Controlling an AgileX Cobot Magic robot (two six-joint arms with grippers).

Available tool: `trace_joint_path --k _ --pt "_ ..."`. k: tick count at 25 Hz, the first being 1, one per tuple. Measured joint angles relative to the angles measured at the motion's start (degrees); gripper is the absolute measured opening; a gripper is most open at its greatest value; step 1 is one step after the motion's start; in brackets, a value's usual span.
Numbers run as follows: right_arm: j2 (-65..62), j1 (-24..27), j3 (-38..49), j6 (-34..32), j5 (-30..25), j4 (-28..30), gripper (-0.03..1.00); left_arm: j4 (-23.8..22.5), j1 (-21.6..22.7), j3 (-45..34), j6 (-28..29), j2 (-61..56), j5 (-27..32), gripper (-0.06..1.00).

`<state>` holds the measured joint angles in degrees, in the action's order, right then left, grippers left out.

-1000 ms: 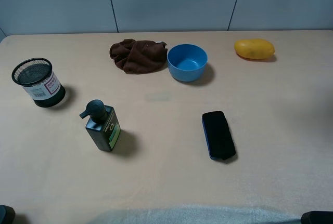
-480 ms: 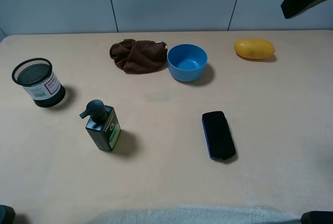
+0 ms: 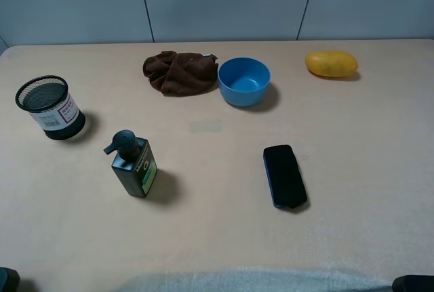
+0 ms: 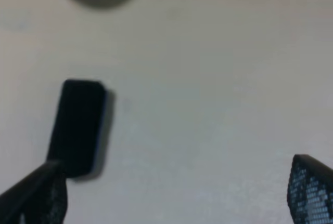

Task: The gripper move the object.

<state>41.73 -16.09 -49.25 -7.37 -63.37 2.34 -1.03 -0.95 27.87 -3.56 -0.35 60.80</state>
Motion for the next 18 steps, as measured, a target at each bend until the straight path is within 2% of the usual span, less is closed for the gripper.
trace_joint_path --k 4,8,13,18 --pt "-11.3 7.0 8.5 0.0 5.7 0.1 0.64 0.0 0.0 0.0 0.0 0.0 0.0 0.98" --pt "-20.8 11.9 14.8 0.0 8.1 0.1 0.64 0.0 0.0 0.0 0.0 0.0 0.0 0.98" --pt "-29.9 15.4 19.3 2.5 8.5 0.2 0.64 -0.1 0.0 0.0 0.0 0.0 0.0 0.98" --pt "-36.5 16.3 19.4 6.4 7.7 0.7 0.64 -0.1 0.0 0.0 0.0 0.0 0.0 0.98"
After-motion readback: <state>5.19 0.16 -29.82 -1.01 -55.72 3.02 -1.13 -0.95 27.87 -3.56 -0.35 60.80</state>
